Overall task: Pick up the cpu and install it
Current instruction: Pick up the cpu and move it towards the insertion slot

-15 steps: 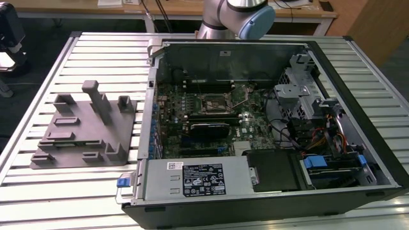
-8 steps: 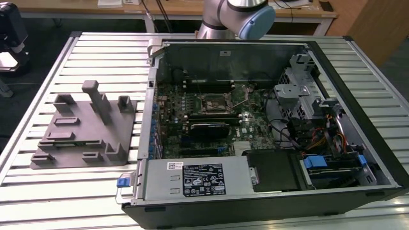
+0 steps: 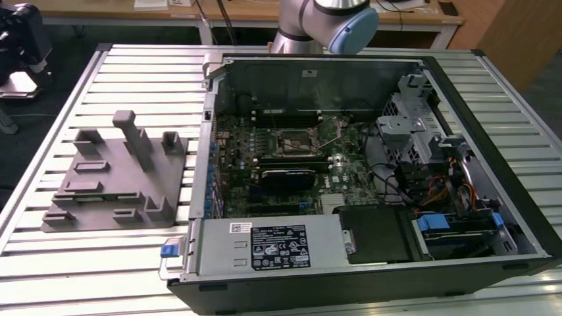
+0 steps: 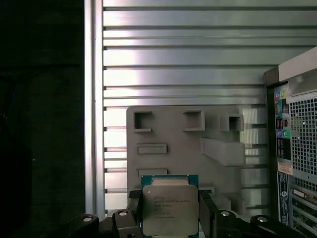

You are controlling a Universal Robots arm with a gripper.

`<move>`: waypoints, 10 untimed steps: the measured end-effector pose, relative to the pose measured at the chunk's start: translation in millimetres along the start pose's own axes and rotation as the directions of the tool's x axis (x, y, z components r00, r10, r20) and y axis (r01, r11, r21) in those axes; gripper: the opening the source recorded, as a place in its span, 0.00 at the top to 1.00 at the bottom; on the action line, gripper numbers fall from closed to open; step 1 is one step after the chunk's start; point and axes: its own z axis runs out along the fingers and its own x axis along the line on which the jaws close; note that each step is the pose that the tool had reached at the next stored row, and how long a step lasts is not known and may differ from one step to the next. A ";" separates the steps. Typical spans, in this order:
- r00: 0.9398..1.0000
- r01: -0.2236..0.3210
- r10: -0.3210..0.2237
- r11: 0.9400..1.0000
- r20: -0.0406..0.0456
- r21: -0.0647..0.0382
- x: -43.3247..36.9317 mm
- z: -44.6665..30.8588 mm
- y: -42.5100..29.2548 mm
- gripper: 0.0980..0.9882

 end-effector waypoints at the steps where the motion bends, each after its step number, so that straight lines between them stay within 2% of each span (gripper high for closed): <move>1: 1.000 0.000 0.000 1.000 0.000 0.000 -1.8 0.0 0.1 0.50; 10: 1.000 0.000 0.000 1.000 0.000 0.000 -20.4 0.6 0.7 0.50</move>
